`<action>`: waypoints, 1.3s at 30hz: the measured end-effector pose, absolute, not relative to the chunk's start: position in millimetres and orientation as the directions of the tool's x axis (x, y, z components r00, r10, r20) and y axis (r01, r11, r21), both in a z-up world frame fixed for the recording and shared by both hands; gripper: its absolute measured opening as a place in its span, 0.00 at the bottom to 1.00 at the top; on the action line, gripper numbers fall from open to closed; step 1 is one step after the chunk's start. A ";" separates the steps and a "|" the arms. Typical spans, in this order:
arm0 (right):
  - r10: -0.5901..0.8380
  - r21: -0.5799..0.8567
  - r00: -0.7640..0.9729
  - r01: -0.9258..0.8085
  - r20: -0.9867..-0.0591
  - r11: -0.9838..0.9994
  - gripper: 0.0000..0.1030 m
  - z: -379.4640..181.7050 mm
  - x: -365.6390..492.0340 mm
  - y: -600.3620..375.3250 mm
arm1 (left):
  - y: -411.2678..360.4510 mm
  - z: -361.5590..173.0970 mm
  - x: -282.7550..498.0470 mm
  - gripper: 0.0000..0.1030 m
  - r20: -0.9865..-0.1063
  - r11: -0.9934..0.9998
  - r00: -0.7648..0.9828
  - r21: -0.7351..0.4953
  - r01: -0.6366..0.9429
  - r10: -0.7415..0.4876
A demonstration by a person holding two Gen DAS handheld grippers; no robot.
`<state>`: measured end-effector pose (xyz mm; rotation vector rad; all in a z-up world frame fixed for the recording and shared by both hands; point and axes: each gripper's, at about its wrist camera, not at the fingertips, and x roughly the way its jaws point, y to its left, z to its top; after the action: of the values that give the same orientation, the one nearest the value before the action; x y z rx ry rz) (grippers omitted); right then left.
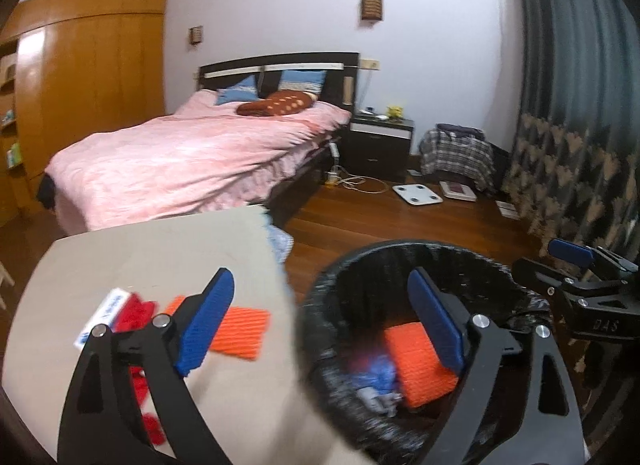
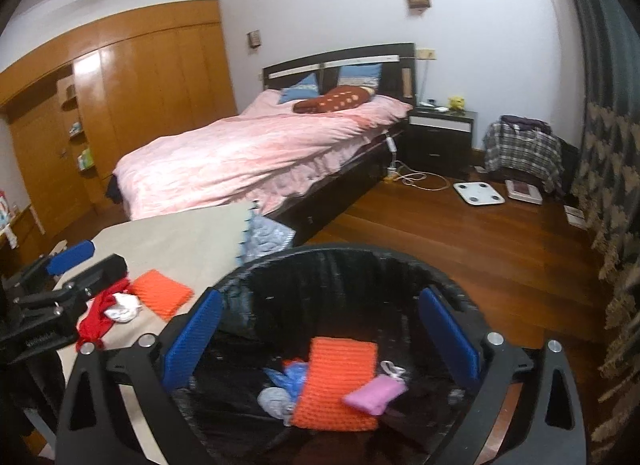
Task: Collect trash
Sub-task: 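Grasp the red gloves with the left tool from the table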
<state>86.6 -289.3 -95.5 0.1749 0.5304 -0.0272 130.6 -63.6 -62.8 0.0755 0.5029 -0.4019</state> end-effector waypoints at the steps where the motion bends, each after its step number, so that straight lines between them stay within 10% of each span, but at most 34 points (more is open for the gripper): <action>1: 0.031 0.162 0.862 0.059 -0.506 0.985 0.94 -95.4 88.3 -283.5 | -54.5 -61.7 130.0 0.84 -0.483 0.927 0.807 -0.026 0.374 -0.340; 19: 0.294 0.186 0.826 -0.232 -0.480 0.955 0.94 -105.7 113.7 -147.5 | 87.1 -74.2 123.8 0.84 -0.506 0.996 0.861 0.046 0.081 -0.047; 39: 0.352 0.194 0.767 -0.294 -0.536 0.936 0.87 -144.7 140.5 -109.6 | 115.0 -151.5 163.6 0.66 -0.678 0.999 0.735 0.016 0.036 -0.015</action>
<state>140.5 -109.6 -144.7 0.1011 0.6015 0.3510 163.6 115.0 -151.5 0.0290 0.7442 -0.0282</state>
